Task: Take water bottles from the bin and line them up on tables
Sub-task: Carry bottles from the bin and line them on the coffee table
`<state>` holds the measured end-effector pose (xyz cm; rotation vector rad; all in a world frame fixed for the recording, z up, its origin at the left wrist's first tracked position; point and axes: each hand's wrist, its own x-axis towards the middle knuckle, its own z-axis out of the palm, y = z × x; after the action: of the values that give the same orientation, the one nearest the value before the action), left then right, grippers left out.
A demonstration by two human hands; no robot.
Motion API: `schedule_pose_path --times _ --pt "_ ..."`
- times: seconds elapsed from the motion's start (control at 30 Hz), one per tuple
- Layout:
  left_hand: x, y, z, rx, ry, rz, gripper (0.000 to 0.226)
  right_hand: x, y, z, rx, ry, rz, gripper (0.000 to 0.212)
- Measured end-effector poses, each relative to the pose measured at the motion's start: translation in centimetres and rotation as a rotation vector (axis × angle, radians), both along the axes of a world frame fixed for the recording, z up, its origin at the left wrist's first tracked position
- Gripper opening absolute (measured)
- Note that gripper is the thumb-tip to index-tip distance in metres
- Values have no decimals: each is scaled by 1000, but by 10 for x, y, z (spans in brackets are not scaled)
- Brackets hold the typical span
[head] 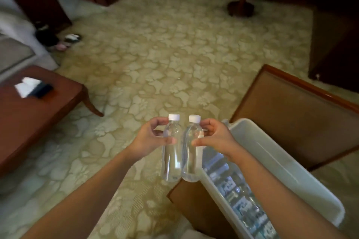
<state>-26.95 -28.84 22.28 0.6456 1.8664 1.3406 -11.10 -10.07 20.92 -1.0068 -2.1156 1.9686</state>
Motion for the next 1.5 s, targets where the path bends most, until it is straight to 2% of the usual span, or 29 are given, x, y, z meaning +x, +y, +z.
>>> schedule_pose_path --times 0.2,0.4,0.63,0.73,0.93,1.17,1.37,1.5 --pt "-61 -117 26 48 78 169 63 -94 -93 34 37 65 181 83" --pt "-114 -245 40 63 143 321 82 -186 -203 45 77 100 357 83" --pt "-154 -378 52 36 174 519 76 -274 -324 56 104 143 562 83" --pt "-162 -422 57 48 179 607 64 -304 -368 62 112 143 654 85" --pt "-182 -488 57 91 164 782 59 -367 -436 68 147 152 828 64" --pt "-234 -552 44 52 214 1004 62 -463 -508 67 154 184 1011 65" --pt "-307 -592 45 16 240 1171 78 -567 -561 75 151 214 1157 57" --pt "-357 -612 48 -13 254 1251 75 -631 -589 84 134 222 1239 56"
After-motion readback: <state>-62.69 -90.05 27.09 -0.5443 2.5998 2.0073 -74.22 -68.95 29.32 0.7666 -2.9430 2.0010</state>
